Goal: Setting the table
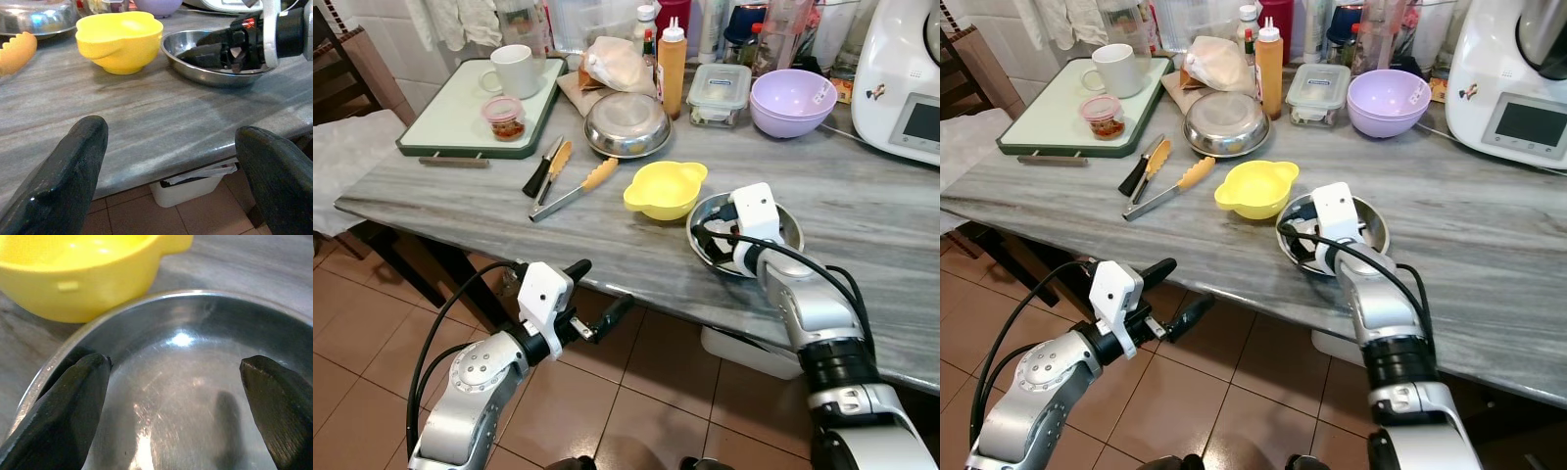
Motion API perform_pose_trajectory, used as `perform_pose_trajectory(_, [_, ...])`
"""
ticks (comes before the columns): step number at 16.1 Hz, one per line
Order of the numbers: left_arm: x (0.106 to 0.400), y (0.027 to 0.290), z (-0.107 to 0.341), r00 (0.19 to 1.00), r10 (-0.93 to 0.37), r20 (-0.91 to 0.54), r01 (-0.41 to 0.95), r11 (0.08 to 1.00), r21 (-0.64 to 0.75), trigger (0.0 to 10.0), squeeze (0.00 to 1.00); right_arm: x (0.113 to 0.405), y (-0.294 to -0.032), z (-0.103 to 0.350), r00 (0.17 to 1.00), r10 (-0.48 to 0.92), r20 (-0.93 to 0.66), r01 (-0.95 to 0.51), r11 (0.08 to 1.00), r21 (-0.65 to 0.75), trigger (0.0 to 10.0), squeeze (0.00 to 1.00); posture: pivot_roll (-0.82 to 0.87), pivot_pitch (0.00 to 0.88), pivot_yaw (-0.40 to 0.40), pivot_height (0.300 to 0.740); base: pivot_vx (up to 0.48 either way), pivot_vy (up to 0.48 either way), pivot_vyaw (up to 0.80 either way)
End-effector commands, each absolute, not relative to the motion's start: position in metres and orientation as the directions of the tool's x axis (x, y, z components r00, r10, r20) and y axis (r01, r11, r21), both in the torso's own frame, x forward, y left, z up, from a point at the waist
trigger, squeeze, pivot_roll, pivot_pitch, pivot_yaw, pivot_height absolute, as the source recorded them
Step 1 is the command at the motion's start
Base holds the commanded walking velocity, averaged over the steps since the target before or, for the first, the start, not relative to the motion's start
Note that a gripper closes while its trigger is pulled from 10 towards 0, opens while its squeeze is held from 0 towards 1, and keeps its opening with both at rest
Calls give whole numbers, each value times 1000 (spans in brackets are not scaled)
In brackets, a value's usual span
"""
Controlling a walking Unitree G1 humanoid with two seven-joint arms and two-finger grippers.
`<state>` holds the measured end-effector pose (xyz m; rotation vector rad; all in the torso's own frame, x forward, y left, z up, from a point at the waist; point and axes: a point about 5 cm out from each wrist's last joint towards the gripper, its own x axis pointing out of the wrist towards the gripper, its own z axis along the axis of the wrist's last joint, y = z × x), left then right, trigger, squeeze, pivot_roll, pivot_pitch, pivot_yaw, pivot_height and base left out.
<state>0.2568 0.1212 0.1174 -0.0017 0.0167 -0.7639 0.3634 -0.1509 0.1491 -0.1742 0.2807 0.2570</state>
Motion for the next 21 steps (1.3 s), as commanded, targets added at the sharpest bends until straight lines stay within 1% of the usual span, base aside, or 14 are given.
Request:
perform_pose_trajectory(1, [255, 122, 119, 721, -693, -21, 693, 721, 15, 10000, 0, 366, -143, 151, 926, 247, -285, -292, 948, -127, 10000, 416, -9, 145, 60, 740, 0, 0, 0])
perform_pose_trajectory(4, [256, 122, 119, 724, -690, -19, 690, 724, 17, 10000, 0, 366, -134, 153, 923, 289, -255, -325, 939, -112, 10000, 392, -7, 146, 60, 740, 0, 0, 0])
perform_pose_trajectory(5, [256, 123, 119, 725, -688, -19, 689, 725, 18, 10000, 0, 366, -134, 152, 923, 284, -259, -322, 939, -121, 10000, 369, -6, 145, 61, 740, 0, 0, 0])
perform_pose_trajectory(7, [257, 123, 120, 729, -684, -15, 685, 729, 20, 10000, 0, 365, -140, 154, 933, 260, -248, -300, 944, -137, 10000, 345, -7, 143, 62, 740, 0, 0, 0])
perform_pose_trajectory(9, [258, 125, 121, 732, -681, -13, 681, 732, 23, 10000, 0, 363, -151, 161, 957, 209, -203, -247, 951, -187, 10000, 345, -9, 141, 63, 740, 0, 0, 0])
perform_pose_trajectory(10, [258, 125, 121, 733, -680, -12, 680, 733, 23, 10000, 0, 363, -152, 163, 960, 205, -190, -240, 952, -187, 10000, 345, -9, 141, 63, 740, 0, 0, 0])
perform_pose_trajectory(12, [260, 128, 124, 740, -673, -2, 673, 739, 26, 10000, 0, 351, -163, 181, 980, 187, -67, -198, 954, -226, 10000, 345, -17, 133, 67, 740, 0, 0, 0])
perform_pose_trajectory(14, [262, 127, 126, 739, -673, 9, 673, 739, 24, 10000, 0, 340, -164, 188, 976, 216, 22, -205, 951, -233, 10000, 345, -25, 128, 70, 740, 0, 0, 0])
perform_pose_trajectory(15, [264, 126, 128, 739, -673, 21, 673, 739, 12, 10000, 0, 328, -167, 188, 973, 217, 75, -192, 949, -250, 10000, 341, -33, 123, 71, 740, 0, 0, 0])
perform_pose_trajectory(17, [266, 125, 133, 737, -675, 43, 675, 738, 1, 10000, 0, 315, -173, 186, 974, 195, 111, -162, 953, -256, 10000, 345, -39, 119, 73, 740, 0, 0, 0])
perform_pose_trajectory(18, [268, 126, 137, 742, -667, 66, 669, 743, -22, 10000, 0, 301, -174, 183, 973, 179, 145, -139, 959, -247, 10000, 0, -48, 115, 74, 740, 0, 0, 0])
perform_pose_trajectory(20, [270, 128, 136, 760, -645, 75, 649, 758, -55, 10000, 0, 289, -172, 181, 974, 155, 166, -113, 965, -237, 10000, 0, -54, 110, 74, 740, 0, 0, 0])
perform_pose_trajectory(21, [272, 135, 134, 808, -584, 77, 589, 805, -73, 10000, 0, 280, -168, 171, 982, 130, 138, -103, 977, -185, 10000, 0, -63, 102, 74, 740, 0, 0, 0])
